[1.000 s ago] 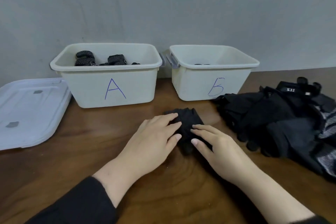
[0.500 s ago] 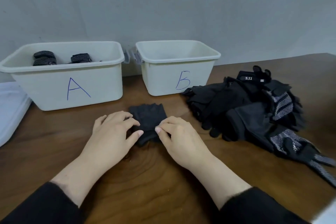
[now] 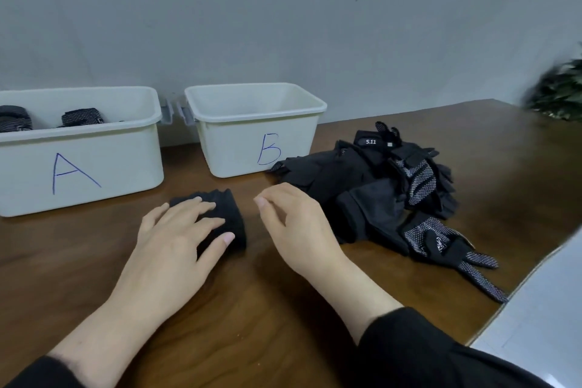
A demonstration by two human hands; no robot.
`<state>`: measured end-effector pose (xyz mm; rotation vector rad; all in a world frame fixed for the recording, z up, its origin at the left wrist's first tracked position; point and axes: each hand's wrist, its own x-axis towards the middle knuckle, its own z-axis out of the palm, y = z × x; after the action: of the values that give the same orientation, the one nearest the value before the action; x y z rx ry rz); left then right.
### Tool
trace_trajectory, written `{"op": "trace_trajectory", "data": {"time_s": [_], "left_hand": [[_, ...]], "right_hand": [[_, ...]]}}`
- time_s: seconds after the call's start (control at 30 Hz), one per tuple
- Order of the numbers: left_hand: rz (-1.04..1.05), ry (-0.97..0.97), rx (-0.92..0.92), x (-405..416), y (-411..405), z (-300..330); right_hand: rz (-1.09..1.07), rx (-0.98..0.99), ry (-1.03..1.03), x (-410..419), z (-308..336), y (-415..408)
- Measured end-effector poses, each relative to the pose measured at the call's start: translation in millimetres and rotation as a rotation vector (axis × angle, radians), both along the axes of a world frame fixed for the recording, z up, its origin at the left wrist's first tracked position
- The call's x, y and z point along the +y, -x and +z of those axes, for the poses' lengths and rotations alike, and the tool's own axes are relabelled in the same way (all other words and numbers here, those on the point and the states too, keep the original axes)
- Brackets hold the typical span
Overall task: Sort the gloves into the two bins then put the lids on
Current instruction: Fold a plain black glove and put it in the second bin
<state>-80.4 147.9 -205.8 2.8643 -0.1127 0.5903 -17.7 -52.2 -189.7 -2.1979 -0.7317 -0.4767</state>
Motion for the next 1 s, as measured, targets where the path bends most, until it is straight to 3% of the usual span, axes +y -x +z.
{"op": "trace_trajectory", "data": {"time_s": [0.2, 0.37, 0.5, 0.63, 0.77, 1.0], "left_hand": [[-0.093, 0.077, -0.028, -37, -8, -2], [-0.105, 0.159, -0.064, -61, -19, 1], [-0.119, 0.192, -0.069, -70, -23, 3], [-0.14, 0.196, -0.062, -67, -25, 2], [-0.133, 0.214, -0.067, -62, -25, 1], [-0.14, 0.227, -0.061, -61, -27, 2]], "right_hand": [[-0.134, -0.099, 0.021, -64, 38, -24], [-0.399, -0.167, 0.112, -120, 71, -70], [-0.625, 0.039, 0.238, -154, 90, -110], [-0.603, 0.277, 0.311, -171, 86, -141], [-0.585, 0.214, 0.215, -173, 92, -151], [-0.51, 0.091, -0.128, -172, 141, -148]]}}
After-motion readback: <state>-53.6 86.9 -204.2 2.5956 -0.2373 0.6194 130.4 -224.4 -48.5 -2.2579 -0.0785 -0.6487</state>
